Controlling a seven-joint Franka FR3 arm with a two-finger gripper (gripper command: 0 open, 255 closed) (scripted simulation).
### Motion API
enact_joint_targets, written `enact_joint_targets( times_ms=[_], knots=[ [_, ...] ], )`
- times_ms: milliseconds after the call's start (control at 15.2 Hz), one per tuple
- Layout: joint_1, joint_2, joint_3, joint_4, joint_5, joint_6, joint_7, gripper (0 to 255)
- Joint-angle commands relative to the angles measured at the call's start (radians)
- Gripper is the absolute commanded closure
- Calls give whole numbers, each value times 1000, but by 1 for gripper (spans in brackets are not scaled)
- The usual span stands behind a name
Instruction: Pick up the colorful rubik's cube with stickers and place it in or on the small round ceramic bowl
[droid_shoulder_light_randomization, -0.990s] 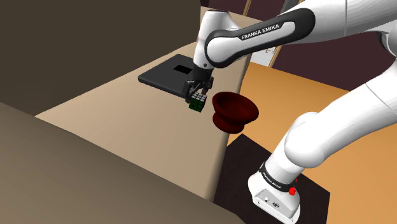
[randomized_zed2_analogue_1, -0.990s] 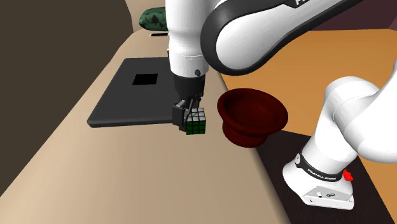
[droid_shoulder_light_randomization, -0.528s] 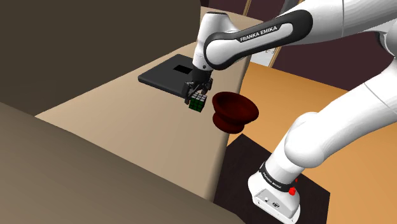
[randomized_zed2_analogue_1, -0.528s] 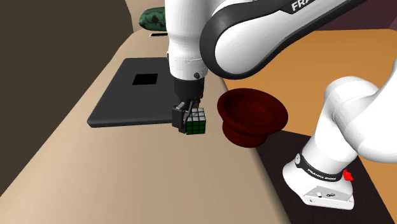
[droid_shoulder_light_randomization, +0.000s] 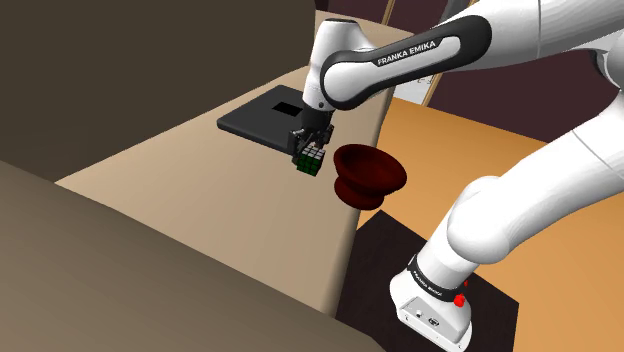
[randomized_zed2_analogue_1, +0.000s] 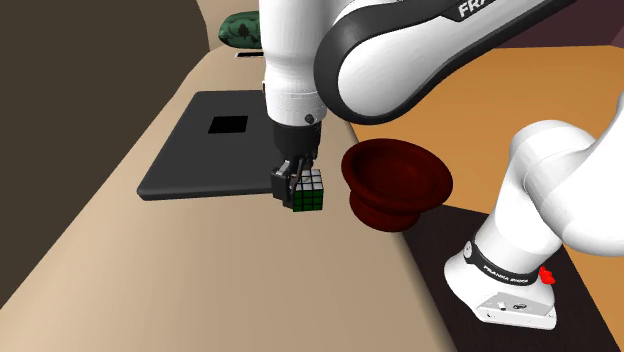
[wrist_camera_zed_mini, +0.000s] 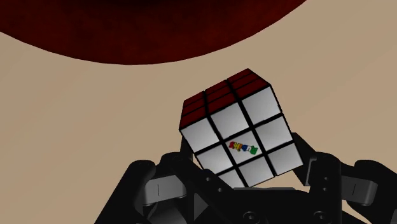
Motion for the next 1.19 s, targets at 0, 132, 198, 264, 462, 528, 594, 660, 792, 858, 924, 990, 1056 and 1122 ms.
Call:
enact_joint_targets(
  times_ms=[0, 132, 198, 264, 462, 528, 594, 660, 792, 858, 924, 990, 1056, 1122],
  knots=[
    [0, 0, 0, 0, 0, 0, 0, 255],
    [0, 0, 0, 0, 0, 0, 0, 255],
    [0, -6, -1, 8, 0, -15, -1, 255],
    [0, -13, -2, 17, 1, -30, -1, 255],
    [0, -30, -4, 44, 2, -74, -4, 255],
    [0, -35, -5, 53, 2, -89, -4, 255],
    [0, -40, -6, 63, 2, -103, -5, 255],
    [0, -45, -7, 73, 2, -118, -5, 255],
    [0, -53, -8, 93, 2, -147, -6, 255],
    [0, -57, -9, 104, 2, -161, -7, 255],
    [0, -61, -10, 114, 2, -175, -7, 255],
    [0, -64, -10, 125, 2, -189, -8, 255],
    [0, -67, -11, 136, 2, -204, -8, 255],
    [0, -70, -12, 147, 2, -218, -8, 255]
  ],
)
